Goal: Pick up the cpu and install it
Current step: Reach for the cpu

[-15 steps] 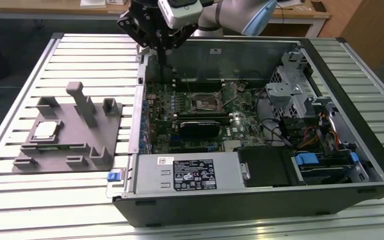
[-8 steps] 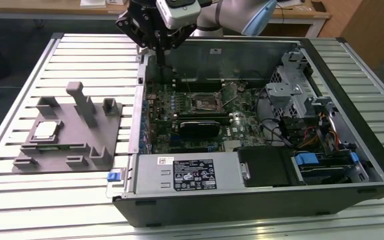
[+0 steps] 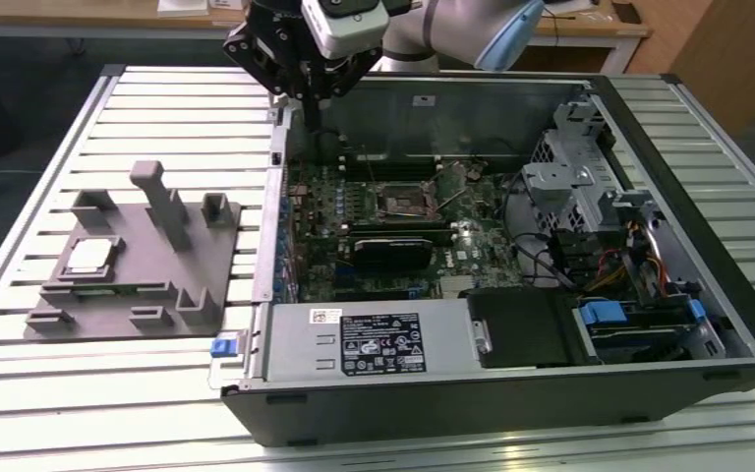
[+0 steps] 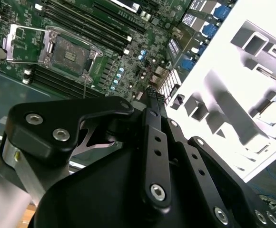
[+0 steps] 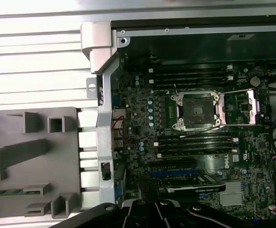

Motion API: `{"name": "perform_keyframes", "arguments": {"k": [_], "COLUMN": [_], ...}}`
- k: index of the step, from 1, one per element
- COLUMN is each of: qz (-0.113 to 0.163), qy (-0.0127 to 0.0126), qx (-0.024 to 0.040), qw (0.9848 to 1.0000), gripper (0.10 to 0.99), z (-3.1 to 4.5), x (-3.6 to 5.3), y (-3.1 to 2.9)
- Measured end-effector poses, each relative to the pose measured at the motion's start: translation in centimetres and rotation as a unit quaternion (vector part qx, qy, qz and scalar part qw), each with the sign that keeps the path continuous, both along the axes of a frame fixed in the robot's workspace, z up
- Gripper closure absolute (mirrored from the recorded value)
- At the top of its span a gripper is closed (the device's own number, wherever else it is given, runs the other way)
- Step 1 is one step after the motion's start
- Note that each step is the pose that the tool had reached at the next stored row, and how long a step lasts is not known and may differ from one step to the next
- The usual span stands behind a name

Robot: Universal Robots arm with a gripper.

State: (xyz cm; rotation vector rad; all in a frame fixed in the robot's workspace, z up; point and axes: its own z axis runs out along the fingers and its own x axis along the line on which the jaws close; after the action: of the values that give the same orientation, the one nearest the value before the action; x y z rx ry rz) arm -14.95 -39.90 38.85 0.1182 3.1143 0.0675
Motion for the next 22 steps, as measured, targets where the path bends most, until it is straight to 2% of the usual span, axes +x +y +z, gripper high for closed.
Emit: {"name": "perform_keyframes", "arguments": {"k": [22], "qz": [0.0], "qy": [0.0027], "qx": [0.0], "qw": [1.0], "gripper": [0.98], "z": [-0.41], "x": [-1.63], "y": [0.0]}}
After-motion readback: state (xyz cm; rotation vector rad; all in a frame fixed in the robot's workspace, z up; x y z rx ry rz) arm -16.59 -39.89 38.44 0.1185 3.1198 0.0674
